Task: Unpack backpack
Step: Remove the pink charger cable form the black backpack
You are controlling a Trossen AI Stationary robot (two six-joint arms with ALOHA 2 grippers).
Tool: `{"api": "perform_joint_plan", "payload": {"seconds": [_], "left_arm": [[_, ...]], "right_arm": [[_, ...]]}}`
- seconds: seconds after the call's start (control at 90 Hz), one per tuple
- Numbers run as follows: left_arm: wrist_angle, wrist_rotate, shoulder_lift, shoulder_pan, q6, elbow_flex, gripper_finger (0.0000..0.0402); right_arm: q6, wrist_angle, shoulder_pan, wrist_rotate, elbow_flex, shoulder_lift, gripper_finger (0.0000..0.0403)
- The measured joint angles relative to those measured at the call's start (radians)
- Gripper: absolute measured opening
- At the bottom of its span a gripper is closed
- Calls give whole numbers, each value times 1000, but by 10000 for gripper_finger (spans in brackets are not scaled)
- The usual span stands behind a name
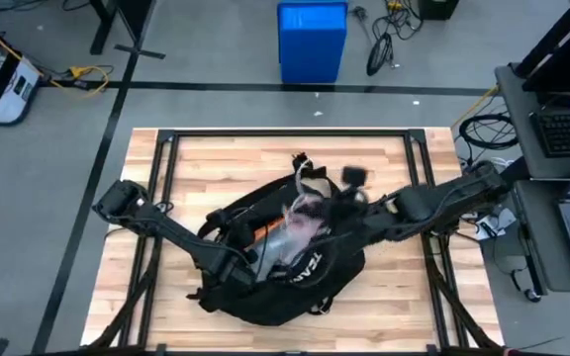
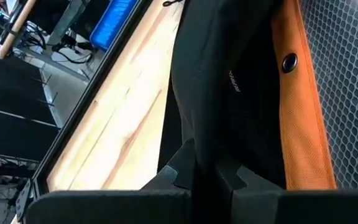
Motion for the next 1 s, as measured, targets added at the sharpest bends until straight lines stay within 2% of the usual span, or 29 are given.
{"api": "perform_joint_plan", "payload": {"seconds": [0.156,0.344,0.456,0.611,0.811,1.0], "left_arm": [[0,3,0,0,0,0,4],[-6,30,0,0,-1,0,4],[-23,94,0,0,-5,0,4],[-61,188,0,-17,-46,1,4],[-118,212,0,-66,-101,16,4],[-211,210,0,-102,-165,71,4]], "right_arm": [[102,-111,-16,46,1,-44,0],[416,-431,-52,38,-1,-38,0],[459,-391,-86,-10,-31,-49,0],[561,-417,-148,12,-55,-53,0],[577,-421,-274,28,-95,-54,0],[592,-417,-443,23,-171,-54,0]]}}
